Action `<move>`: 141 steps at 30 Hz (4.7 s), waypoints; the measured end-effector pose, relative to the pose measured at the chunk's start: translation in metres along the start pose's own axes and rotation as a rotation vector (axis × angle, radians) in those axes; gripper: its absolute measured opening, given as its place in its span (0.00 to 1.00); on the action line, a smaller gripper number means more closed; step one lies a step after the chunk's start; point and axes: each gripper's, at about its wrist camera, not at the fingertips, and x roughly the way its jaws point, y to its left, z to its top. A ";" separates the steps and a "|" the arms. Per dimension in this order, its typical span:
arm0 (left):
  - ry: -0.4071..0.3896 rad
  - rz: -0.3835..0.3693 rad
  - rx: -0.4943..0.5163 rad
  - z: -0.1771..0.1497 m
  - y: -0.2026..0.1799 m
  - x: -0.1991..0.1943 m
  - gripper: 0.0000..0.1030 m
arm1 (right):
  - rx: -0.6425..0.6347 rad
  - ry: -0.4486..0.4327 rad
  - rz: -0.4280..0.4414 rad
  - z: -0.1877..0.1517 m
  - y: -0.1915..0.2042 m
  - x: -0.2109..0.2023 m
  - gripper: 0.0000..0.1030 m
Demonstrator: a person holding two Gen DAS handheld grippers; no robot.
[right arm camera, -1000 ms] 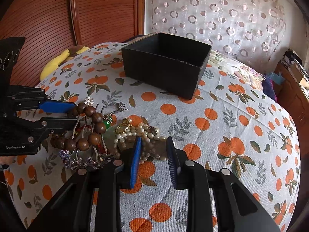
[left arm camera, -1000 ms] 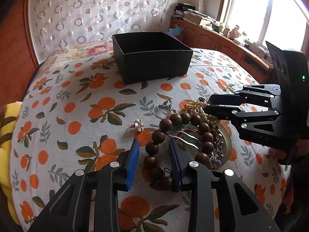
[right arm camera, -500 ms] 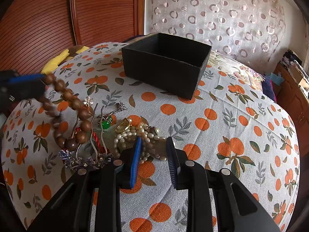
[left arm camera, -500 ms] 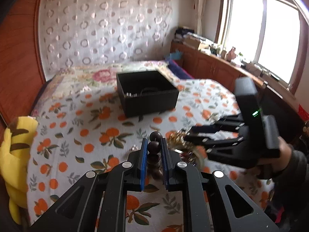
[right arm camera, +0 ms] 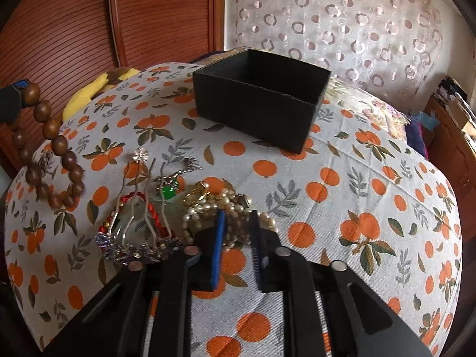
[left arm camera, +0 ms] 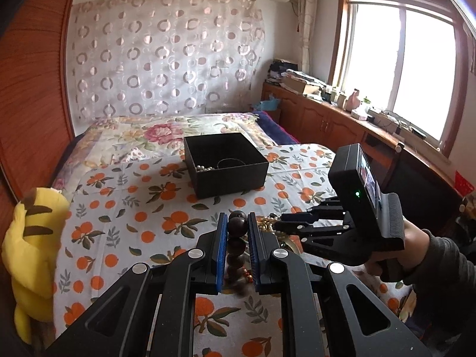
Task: Organize jewelry
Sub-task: 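Lift the bead bracelet with the left tool while the right tool grasps the gold chain, then carry the bead bracelet and gold chain over the black box and release both, then move both tools back from the box to the remaining jewelry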
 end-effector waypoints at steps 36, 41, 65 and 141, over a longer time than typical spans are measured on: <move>-0.057 -0.001 0.019 0.036 0.009 0.002 0.12 | -0.032 -0.304 -0.119 0.063 -0.018 -0.137 0.05; -0.077 -0.006 0.027 0.049 0.008 0.004 0.12 | -0.021 -0.321 -0.111 0.071 -0.024 -0.143 0.05; -0.103 0.010 0.054 0.103 0.011 0.033 0.12 | -0.020 -0.446 -0.116 0.145 -0.066 -0.176 0.05; 0.105 0.088 -0.008 -0.002 0.045 0.052 0.54 | 0.098 -0.127 0.161 0.000 0.004 -0.044 0.46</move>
